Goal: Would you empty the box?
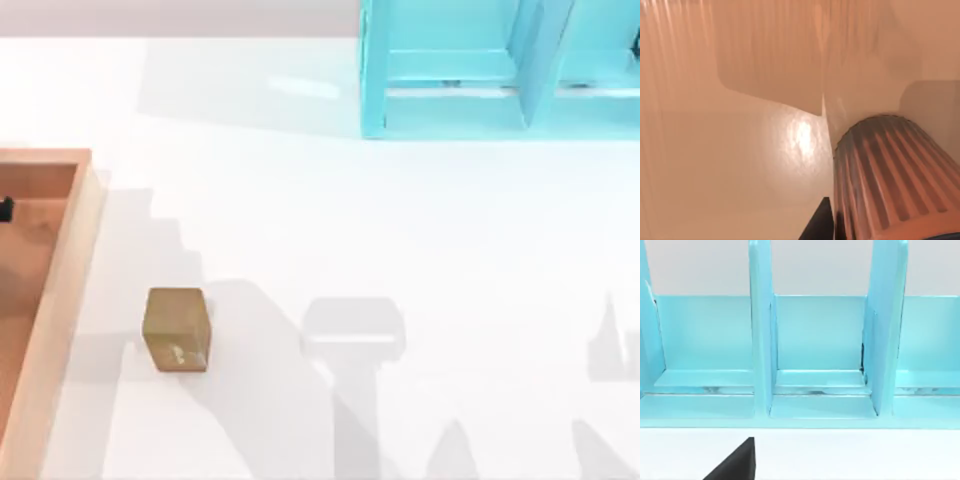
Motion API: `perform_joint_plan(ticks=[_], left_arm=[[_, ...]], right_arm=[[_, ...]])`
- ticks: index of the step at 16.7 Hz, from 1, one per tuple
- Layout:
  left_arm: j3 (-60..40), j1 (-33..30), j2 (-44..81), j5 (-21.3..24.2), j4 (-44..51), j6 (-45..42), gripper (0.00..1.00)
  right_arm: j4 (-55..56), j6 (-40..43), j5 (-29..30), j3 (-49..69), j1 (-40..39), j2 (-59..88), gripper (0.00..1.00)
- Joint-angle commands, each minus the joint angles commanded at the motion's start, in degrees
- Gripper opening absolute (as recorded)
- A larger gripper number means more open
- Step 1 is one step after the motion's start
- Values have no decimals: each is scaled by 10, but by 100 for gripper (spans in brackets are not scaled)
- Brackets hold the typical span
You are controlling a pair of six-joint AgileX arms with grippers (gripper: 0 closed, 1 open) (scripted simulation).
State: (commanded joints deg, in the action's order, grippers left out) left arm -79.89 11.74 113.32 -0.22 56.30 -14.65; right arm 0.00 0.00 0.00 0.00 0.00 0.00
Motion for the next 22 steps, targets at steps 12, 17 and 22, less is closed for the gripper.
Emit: perform_joint_plan(ticks=[12, 17, 22], left_arm=[[-8, -5, -7, -4, 0, 2, 0], [-99, -39, -47, -20, 43, 19, 0], [-231, -30, -63, -8, 177, 29, 0]], right_arm=[[0, 0, 0, 0, 0, 0, 100], [0, 0, 0, 0, 0, 0, 100], [0, 0, 0, 0, 0, 0, 100]])
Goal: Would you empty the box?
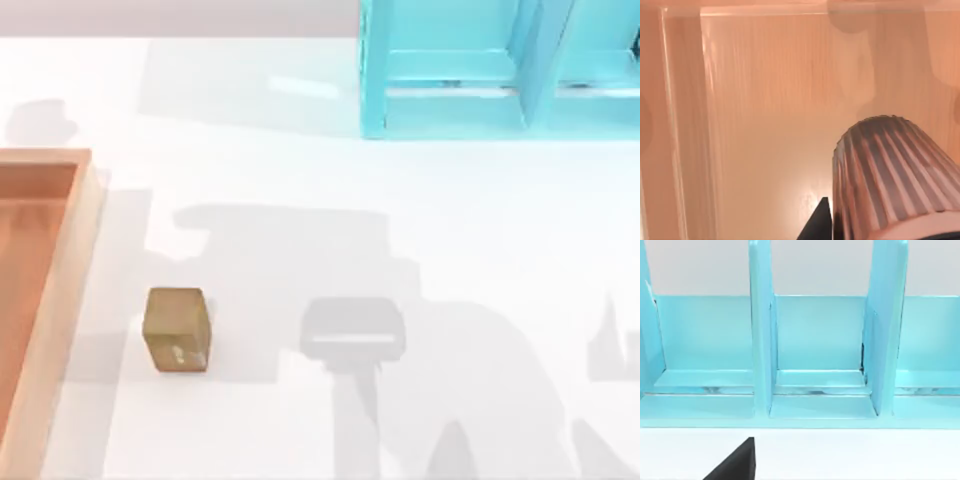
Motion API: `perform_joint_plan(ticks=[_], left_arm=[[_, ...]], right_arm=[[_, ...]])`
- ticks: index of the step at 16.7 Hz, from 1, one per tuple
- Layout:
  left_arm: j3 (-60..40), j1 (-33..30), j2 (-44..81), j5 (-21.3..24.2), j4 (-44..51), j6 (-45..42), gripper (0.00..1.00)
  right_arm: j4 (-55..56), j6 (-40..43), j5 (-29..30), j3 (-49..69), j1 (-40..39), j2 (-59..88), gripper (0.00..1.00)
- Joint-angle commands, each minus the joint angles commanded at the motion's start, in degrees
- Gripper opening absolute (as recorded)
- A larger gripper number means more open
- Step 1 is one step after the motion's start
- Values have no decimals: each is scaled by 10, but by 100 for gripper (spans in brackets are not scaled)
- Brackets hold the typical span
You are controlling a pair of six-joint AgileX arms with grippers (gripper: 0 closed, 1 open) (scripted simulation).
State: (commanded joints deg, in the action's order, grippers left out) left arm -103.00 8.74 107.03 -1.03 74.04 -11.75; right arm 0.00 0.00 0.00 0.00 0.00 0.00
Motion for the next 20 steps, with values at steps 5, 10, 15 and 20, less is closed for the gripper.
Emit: perform_joint_plan(ticks=[5, 10, 15, 20], left_arm=[[-45, 19, 18, 11, 96, -12, 0], [-30, 28, 35, 8, 111, -27, 0], [-28, 6, 41, 13, 105, -7, 0], [-4, -143, 58, 24, 61, 142, 0]], right_arm=[[0, 0, 0, 0, 0, 0, 100], [0, 0, 0, 0, 0, 0, 100], [0, 0, 0, 0, 0, 0, 100], [0, 0, 0, 0, 0, 0, 100]])
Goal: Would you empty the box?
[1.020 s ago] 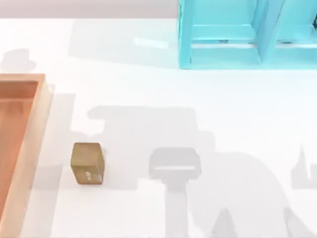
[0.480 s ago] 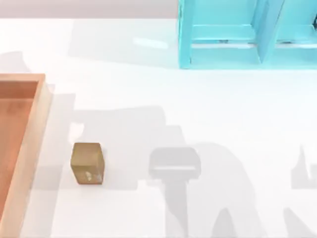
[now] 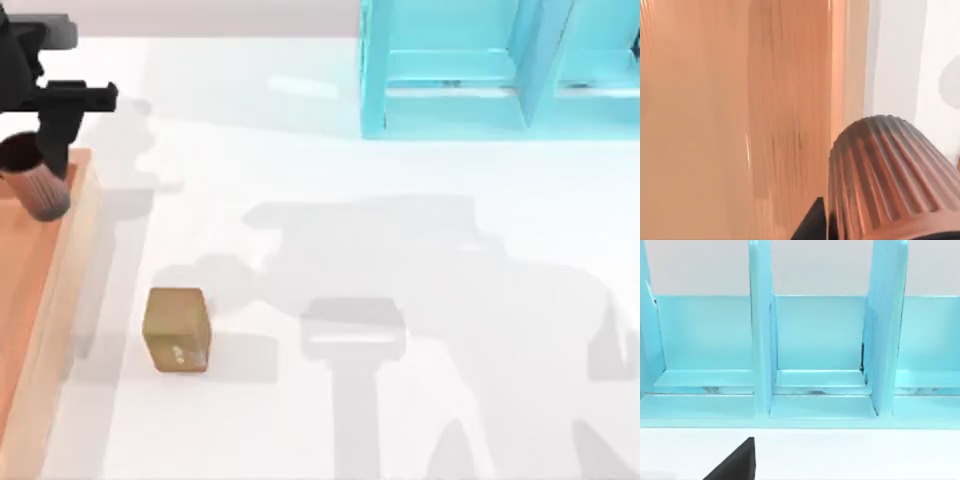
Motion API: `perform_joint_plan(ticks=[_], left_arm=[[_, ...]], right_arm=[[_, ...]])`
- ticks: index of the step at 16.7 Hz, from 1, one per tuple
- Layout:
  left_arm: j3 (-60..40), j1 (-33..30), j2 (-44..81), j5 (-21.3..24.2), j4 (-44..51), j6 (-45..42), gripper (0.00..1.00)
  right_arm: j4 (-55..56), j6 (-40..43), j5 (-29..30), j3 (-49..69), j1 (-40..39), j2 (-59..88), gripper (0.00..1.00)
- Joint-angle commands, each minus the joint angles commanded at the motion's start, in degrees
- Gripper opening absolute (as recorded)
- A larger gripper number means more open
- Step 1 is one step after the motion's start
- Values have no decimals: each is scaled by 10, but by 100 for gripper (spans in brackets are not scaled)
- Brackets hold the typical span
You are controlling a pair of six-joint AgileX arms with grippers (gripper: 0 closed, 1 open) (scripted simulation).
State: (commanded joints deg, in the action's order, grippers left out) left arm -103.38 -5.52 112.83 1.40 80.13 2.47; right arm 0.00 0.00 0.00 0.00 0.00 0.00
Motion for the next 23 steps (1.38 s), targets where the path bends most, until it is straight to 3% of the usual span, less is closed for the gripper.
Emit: perform_joint_plan(ticks=[6, 10, 17, 23], left_arm=[[45, -289, 0, -4, -98, 287, 0], [96, -397, 16, -15, -129, 395, 0], [113, -413, 22, -18, -131, 411, 0], [156, -413, 34, -18, -186, 411, 0]], right_arm=[[0, 0, 0, 0, 0, 0, 100], [0, 0, 0, 0, 0, 0, 100], [0, 0, 0, 0, 0, 0, 100], [0, 0, 0, 0, 0, 0, 100]])
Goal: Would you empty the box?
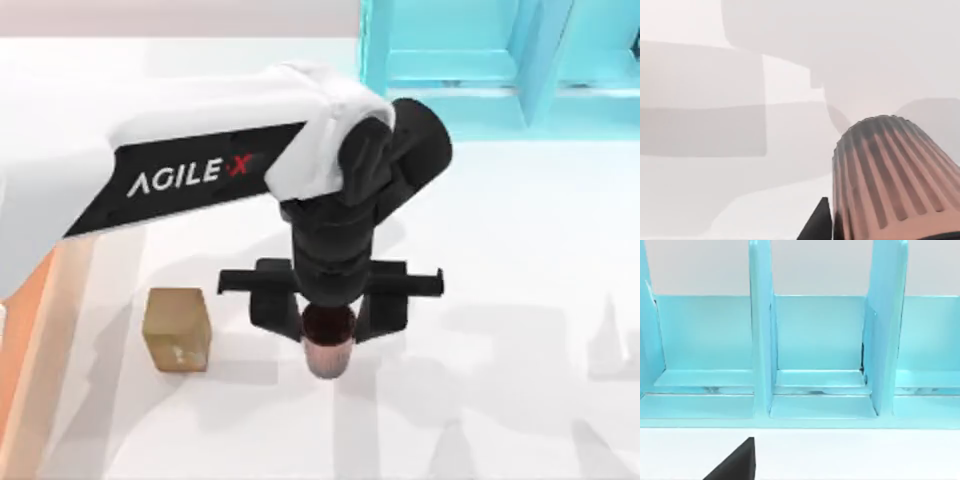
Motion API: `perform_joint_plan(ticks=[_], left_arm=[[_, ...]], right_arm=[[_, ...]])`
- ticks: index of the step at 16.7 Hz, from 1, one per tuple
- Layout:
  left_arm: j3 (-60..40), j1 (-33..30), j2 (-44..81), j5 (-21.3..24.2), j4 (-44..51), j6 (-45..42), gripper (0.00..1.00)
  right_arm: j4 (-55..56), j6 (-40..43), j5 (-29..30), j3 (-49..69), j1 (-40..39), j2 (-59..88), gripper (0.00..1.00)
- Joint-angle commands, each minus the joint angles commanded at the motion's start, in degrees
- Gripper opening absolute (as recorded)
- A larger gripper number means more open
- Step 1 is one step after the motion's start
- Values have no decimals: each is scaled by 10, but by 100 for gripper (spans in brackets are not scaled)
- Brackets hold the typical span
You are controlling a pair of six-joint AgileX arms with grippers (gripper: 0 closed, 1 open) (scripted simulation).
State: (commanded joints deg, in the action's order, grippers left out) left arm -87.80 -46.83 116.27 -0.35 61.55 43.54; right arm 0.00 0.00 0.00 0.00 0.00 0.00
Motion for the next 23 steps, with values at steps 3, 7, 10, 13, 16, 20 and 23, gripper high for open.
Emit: perform_joint_plan(ticks=[3, 7, 10, 13, 16, 20, 23], left_arm=[[23, -1, 8, -1, -33, 0, 0], [28, -1, 11, -1, -38, 1, 0], [28, -1, 11, -1, -38, 1, 23], [28, -1, 11, -1, -38, 1, 45], [28, -1, 11, -1, -38, 1, 68], [28, -1, 11, -1, -38, 1, 98], [28, -1, 11, -1, -38, 1, 100]], right_arm=[[0, 0, 0, 0, 0, 0, 100], [0, 0, 0, 0, 0, 0, 100], [0, 0, 0, 0, 0, 0, 100], [0, 0, 0, 0, 0, 0, 100], [0, 0, 0, 0, 0, 0, 100], [0, 0, 0, 0, 0, 0, 100], [0, 0, 0, 0, 0, 0, 100]])
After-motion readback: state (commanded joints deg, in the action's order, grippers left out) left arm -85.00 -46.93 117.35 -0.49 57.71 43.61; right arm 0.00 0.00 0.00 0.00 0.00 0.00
